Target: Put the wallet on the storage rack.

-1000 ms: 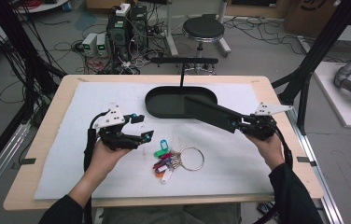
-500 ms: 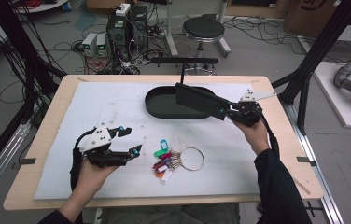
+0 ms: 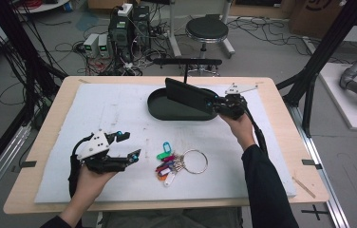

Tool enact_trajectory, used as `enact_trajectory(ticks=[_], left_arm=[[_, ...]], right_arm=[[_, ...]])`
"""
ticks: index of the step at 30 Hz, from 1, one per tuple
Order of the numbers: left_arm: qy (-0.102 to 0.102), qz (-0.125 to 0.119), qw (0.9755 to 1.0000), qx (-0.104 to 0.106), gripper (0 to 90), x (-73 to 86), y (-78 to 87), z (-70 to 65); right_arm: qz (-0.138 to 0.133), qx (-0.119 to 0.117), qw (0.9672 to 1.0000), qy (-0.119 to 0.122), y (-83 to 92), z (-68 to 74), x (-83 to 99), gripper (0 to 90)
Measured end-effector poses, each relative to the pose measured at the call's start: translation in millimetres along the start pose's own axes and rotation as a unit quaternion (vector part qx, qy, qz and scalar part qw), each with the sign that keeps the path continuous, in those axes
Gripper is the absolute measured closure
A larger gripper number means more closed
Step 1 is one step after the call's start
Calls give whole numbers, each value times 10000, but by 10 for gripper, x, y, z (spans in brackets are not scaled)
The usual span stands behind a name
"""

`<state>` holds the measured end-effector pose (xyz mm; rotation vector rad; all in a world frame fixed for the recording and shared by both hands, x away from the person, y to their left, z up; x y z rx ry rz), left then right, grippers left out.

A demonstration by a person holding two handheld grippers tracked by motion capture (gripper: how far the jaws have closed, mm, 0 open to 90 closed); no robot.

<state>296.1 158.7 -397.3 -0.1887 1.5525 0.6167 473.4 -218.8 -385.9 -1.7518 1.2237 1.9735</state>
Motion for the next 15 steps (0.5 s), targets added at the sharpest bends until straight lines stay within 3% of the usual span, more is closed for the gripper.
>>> enact_trajectory(ticks=[7, 15], left_arm=[[-69, -43, 10000, 3, 304, -16, 14, -30], [-43, -69, 10000, -10, 304, -1, 29, -21]], right_arm=[[-41, -39, 10000, -31, -236, -14, -4, 770], [73, 101, 9999, -79, -450, -68, 115, 770]])
Point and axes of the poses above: each handheld gripper's, and its own axes: y roughly backward along the jaws, x roughly out of its underside, z roughly to its left, the point moved 3 cm from there along -y, roughly forward along the jaws, and after that the axes turned 7 degrees about x, right-handed, at the moved point
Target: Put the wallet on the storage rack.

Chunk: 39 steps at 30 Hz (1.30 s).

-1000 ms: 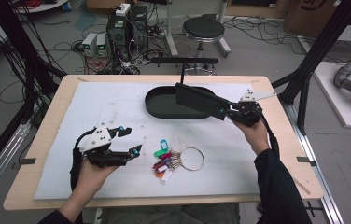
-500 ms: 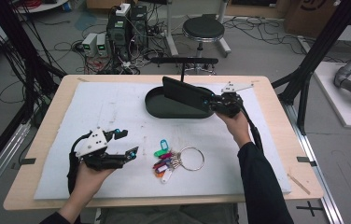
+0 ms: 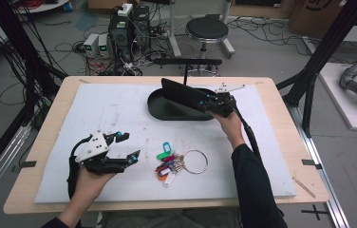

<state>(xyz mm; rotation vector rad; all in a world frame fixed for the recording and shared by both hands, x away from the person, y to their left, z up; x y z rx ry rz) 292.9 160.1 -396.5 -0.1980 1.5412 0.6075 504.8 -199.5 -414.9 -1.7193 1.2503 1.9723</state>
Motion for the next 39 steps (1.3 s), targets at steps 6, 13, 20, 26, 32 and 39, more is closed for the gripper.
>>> enact_trajectory(ticks=[6, 13, 20, 26, 32, 39], left_arm=[[-28, 10, 10000, 35, 304, 9, -7, -15], [-38, -15, 10000, 15, 304, 13, 2, -13], [-40, -16, 10000, 24, 304, 20, 8, -9], [-58, -3, 10000, 23, 304, 28, -2, -21], [-56, -13, 10000, 23, 304, 28, 2, -20], [-61, 17, 10000, 36, 304, 36, -7, -17]], right_arm=[[31, 86, 9999, 74, -108, -14, 50, 770], [10, 109, 9999, -14, -161, -70, 108, 768], [-29, 65, 9999, -73, -187, -114, 151, 762], [226, 71, 9997, -102, -216, -130, 214, 751], [378, 97, 9990, -207, -238, -147, 256, 732], [401, 226, 9988, -134, -221, -134, 232, 652]])
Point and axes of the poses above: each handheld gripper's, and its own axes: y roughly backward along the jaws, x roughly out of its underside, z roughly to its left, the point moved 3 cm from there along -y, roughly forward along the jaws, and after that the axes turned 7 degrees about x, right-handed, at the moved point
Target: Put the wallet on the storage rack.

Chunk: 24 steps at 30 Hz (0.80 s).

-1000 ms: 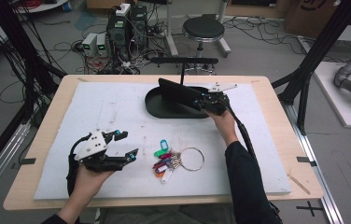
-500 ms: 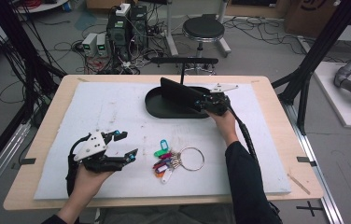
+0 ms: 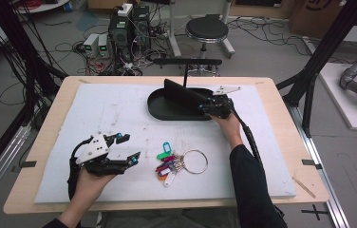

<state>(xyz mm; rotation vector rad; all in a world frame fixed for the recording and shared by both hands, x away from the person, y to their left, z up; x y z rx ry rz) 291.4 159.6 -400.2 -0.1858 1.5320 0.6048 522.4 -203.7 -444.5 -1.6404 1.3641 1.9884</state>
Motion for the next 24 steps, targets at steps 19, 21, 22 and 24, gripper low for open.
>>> enact_trajectory(ticks=[19, 21, 22, 24], left_arm=[[1, 25, 10000, -1, 304, -5, -39, 26], [-6, 17, 10000, 6, 304, -11, -50, 30], [-8, 20, 10000, -1, 304, -13, -53, 31], [-26, 28, 10000, 0, 304, -18, -60, 37]], right_arm=[[-34, 30, 9999, -101, 217, -17, -105, 392], [-112, -11, 9999, -113, 263, -14, -132, 392], [-133, -12, 9999, -98, 290, -12, -147, 392], [-159, -29, 9998, -112, 334, -12, -166, 386]])
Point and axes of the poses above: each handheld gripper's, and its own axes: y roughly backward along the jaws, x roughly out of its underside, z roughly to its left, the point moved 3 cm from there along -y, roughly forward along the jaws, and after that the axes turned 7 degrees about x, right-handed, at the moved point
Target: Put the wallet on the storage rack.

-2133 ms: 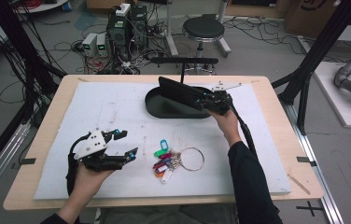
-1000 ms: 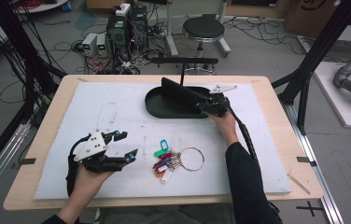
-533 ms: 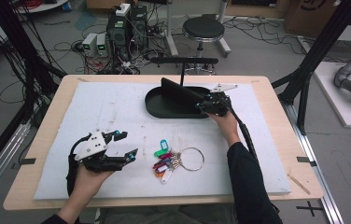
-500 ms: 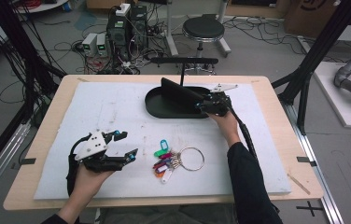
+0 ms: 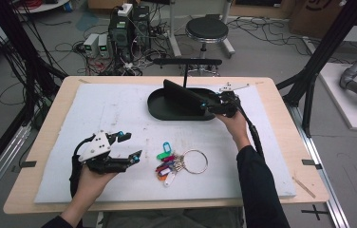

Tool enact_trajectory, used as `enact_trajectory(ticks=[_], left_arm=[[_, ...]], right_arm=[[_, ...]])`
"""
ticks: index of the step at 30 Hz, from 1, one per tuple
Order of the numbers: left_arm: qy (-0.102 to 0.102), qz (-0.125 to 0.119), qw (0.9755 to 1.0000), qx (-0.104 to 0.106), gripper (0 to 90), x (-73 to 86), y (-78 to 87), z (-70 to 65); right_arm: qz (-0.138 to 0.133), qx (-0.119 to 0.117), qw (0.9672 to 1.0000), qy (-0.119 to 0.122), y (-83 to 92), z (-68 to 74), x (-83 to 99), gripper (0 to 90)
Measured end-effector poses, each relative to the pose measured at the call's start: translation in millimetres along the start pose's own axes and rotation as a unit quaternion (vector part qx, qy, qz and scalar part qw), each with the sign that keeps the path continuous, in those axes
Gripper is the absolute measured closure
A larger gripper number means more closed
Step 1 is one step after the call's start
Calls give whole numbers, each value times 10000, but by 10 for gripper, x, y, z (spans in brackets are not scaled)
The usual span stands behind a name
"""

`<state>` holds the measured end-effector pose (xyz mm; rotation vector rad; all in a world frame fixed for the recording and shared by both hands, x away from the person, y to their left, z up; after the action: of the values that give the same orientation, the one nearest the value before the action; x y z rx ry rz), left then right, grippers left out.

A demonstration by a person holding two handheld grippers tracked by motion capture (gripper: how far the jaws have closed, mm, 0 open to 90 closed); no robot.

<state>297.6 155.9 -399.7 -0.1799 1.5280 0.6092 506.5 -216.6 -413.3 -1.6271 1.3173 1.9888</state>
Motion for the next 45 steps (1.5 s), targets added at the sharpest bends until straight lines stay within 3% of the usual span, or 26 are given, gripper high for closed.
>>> enact_trajectory(ticks=[11, 16, 21, 30, 38, 45], left_arm=[[28, 21, 10000, -2, 299, -12, -53, 67], [34, 5, 10000, -25, 299, -17, -69, 101], [43, 31, 10000, -60, 292, -9, -90, 145], [89, 123, 9997, -197, 277, 51, -91, 215], [115, 189, 9991, -359, 269, 93, -66, 245], [94, 189, 9992, -337, 264, 87, -112, 249]], right_arm=[[-208, -104, 9997, -122, 498, -6, -145, 355], [-551, -72, 9984, -111, 792, 55, -121, 376], [-596, -59, 9981, -109, 1048, 90, 7, 360], [-795, 208, 9962, -298, 1459, 134, 330, 323], [-952, 441, 9938, -360, 1628, 217, 577, 302], [-919, 555, 9933, -435, 1678, 216, 703, 284]])
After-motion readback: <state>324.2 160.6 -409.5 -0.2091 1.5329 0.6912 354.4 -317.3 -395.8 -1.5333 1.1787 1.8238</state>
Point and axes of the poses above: each handheld gripper's, and its own axes: y roughly backward along the jaws, x roughly out of its underside, z roughly to its left, the point moved 3 cm from there along -y, roughly forward along the jaws, and after that the axes turned 7 degrees about x, right-handed, at the moved point
